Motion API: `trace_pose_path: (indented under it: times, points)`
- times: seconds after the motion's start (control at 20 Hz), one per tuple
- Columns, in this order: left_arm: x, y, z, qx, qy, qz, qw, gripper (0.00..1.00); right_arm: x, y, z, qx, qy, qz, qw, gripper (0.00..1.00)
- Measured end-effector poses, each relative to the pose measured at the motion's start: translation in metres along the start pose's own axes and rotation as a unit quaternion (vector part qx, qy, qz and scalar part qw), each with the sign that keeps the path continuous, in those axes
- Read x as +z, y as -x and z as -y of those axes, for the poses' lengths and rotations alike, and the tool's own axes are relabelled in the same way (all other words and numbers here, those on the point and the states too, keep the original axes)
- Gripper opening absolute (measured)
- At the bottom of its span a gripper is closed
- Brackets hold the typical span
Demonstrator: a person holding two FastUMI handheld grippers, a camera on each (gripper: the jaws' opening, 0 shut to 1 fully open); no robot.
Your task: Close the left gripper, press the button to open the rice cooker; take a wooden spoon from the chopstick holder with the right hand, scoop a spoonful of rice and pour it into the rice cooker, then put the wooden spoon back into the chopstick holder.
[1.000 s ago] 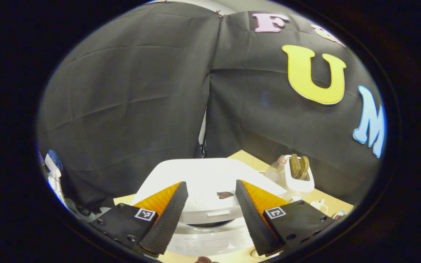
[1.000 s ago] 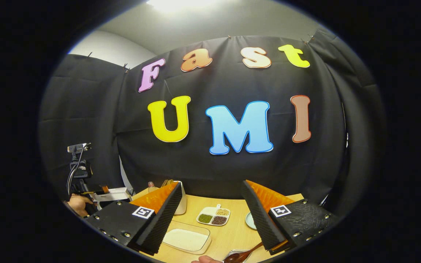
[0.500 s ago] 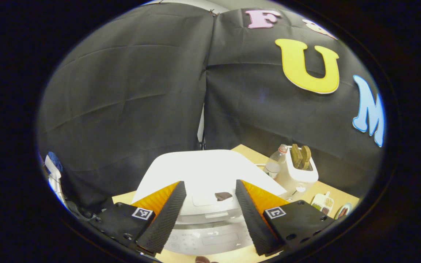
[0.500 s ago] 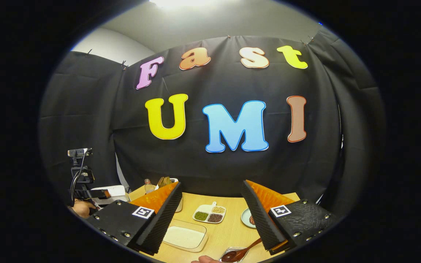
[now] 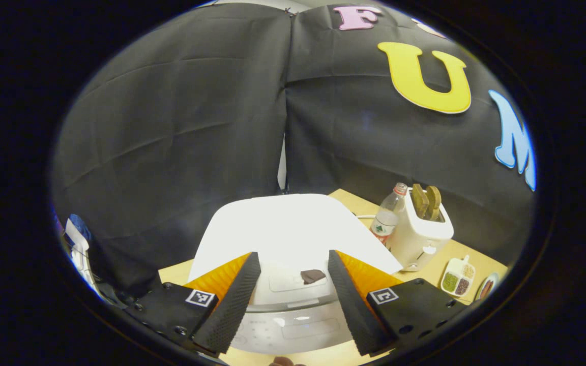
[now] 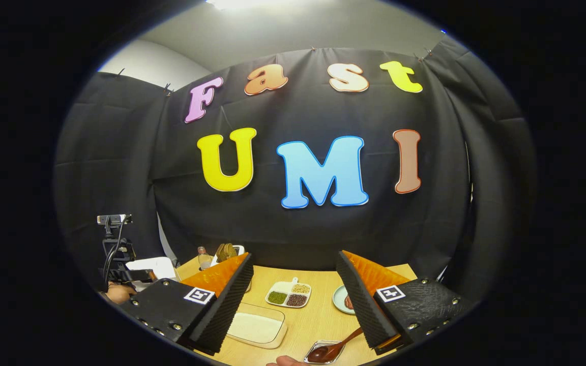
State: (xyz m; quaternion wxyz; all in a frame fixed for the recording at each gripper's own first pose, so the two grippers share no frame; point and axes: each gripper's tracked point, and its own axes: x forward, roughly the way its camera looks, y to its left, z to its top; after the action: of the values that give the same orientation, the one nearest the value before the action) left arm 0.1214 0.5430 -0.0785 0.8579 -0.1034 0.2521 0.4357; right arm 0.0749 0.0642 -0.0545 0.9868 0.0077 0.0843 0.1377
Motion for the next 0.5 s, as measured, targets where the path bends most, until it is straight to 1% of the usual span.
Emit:
trace_pose_path:
  times: [0.1, 0.15, 0.2, 0.25, 0.35, 0.4, 0.5]
  points:
    - [-0.004, 0.000, 0.001, 0.002, 0.011, -0.011, 1.000, 0.96, -0.005, 0.000, 0.002, -0.003, -0.005, -0.005, 1.000, 1.00]
    - [-0.005, 0.001, 0.003, 0.004, 0.011, -0.013, 1.000, 0.96, -0.009, 0.001, 0.003, -0.004, -0.008, -0.009, 1.000, 1.00]
    - [-0.010, -0.002, 0.003, 0.005, 0.004, -0.021, 1.000, 0.95, -0.012, 0.001, 0.004, -0.005, -0.011, -0.013, 1.000, 1.00]
    - [-0.016, 0.001, 0.002, 0.004, 0.000, -0.033, 0.999, 0.96, -0.014, 0.000, 0.006, -0.007, -0.015, -0.015, 1.000, 1.00]
    - [-0.017, 0.002, 0.000, 0.009, 0.008, -0.032, 0.999, 0.98, -0.016, 0.001, 0.007, -0.010, -0.027, -0.013, 1.000, 1.00]
    - [-0.013, 0.001, 0.002, 0.011, 0.009, -0.027, 1.000, 1.00, -0.019, 0.001, 0.007, -0.011, -0.035, -0.014, 0.999, 1.00]
    - [-0.013, 0.001, 0.001, 0.006, -0.001, -0.022, 1.000, 0.98, -0.021, 0.003, 0.010, -0.014, -0.046, -0.015, 0.999, 1.00]
